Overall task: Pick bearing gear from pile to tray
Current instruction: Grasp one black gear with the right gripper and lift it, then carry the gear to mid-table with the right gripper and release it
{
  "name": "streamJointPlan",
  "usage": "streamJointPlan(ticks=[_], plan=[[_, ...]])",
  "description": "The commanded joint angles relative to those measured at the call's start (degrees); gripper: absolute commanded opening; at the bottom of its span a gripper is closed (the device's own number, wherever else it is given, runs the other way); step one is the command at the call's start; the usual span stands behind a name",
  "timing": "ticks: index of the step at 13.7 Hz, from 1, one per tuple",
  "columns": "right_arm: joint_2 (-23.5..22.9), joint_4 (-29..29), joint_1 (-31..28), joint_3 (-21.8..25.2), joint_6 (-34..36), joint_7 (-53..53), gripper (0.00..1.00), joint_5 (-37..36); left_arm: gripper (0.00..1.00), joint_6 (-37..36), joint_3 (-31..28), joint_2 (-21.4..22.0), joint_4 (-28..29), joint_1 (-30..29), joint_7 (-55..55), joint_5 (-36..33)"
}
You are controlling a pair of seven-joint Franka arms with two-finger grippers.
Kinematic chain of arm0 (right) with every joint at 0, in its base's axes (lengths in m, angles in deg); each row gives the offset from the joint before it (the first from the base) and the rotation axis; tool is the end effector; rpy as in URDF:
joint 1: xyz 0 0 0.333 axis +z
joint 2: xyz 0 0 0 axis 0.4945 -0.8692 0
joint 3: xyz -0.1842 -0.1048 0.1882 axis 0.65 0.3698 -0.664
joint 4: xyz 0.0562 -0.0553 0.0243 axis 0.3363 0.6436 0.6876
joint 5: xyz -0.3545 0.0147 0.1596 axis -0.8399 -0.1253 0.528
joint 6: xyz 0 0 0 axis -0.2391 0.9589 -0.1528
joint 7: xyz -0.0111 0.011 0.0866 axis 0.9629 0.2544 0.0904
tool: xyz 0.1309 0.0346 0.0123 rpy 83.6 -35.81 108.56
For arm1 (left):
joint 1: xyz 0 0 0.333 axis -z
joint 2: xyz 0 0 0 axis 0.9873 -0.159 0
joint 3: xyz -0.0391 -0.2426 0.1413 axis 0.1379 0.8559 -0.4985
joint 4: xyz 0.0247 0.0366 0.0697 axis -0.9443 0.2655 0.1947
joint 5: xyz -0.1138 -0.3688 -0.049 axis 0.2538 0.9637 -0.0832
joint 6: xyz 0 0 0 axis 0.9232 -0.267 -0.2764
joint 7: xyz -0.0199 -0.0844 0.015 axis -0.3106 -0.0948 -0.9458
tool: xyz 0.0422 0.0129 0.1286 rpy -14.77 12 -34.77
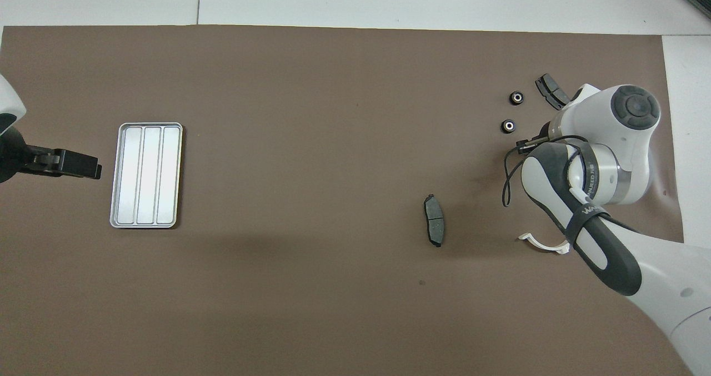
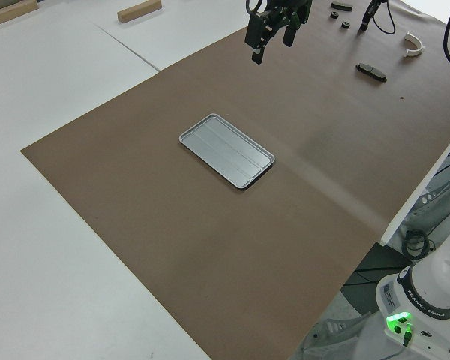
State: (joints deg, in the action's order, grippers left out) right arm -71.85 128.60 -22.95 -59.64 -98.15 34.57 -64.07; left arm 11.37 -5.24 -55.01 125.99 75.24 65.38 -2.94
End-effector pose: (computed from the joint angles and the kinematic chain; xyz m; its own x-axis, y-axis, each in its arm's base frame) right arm 0.6199 -0.0041 0.2347 0.9818 0.1837 0.0480 0.1810 -0.9819 0.0552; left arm 0.5328 -0.0261 0.5352 0.9901 -0.1392 0.0170 -0.1395 -0.9900 0.0193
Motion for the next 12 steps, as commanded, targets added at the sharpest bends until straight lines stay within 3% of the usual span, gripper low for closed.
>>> streamJointPlan(ticks=[1, 9, 12], plan=[[1.22, -1.19, 2.70, -0.18, 1.66, 3.68, 0.04, -0.53, 1.00, -0.76, 0.00, 0.09, -0.12, -0.19, 0.56, -0.49], [-0.89, -11.66, 14.57, -0.27, -0.35, 20.62, 0.03, 0.79, 1.00, -0.76, 0.00, 0.09, -0.12, -0.19, 0.56, -0.49], [-4.30, -13.94, 19.75, -0.36, -6.93, 28.18, 0.03, 0.87, 1.00, -0.76, 0.00, 0.09, -0.12, -0.19, 0.56, -0.41]])
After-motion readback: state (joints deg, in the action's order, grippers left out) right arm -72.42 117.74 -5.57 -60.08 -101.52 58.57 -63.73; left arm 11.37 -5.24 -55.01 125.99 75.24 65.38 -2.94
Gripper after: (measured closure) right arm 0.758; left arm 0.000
